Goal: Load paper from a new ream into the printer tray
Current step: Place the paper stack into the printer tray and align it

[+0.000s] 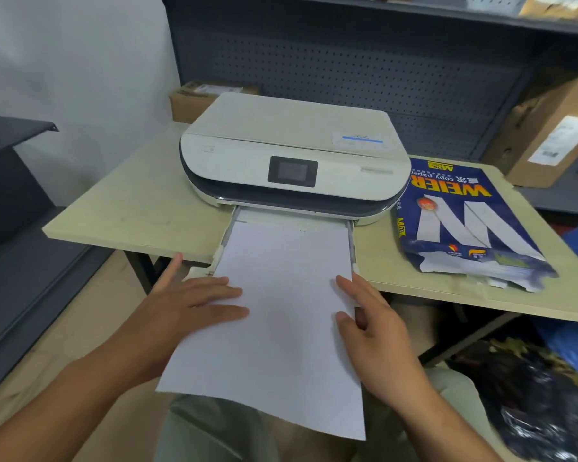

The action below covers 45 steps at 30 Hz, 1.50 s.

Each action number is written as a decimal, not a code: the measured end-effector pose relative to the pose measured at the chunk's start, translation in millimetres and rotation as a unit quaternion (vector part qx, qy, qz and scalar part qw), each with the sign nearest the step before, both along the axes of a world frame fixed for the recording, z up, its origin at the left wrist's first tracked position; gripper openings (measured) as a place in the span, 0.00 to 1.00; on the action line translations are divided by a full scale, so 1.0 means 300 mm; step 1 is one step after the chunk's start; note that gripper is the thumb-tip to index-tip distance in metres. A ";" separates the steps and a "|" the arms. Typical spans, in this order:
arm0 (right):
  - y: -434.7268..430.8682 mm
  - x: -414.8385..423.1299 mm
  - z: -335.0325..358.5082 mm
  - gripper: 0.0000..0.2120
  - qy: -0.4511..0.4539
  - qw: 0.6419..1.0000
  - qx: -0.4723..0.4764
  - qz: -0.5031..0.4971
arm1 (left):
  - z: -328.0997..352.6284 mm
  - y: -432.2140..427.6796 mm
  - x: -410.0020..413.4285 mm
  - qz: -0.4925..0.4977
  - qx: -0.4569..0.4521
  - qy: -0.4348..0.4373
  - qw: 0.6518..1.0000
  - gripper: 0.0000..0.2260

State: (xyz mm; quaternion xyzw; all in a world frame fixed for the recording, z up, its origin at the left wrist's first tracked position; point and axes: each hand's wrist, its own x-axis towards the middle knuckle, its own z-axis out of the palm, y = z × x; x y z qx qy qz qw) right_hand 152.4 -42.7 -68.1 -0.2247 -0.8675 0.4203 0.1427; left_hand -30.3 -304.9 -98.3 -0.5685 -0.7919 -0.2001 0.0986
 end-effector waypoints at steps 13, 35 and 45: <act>0.035 -0.012 -0.004 0.23 -0.030 0.999 0.040 0.015 | -0.017 0.011 -0.010 -0.017 0.012 -0.008 1.000 0.25; -0.016 0.069 0.102 0.44 -0.108 0.979 0.102 0.138 | 0.042 0.097 -0.156 -0.024 -0.040 -0.068 0.997 0.30; -0.028 0.050 0.071 0.40 -0.151 0.958 0.188 0.158 | -0.012 0.116 -0.163 -0.001 -0.030 -0.143 0.989 0.28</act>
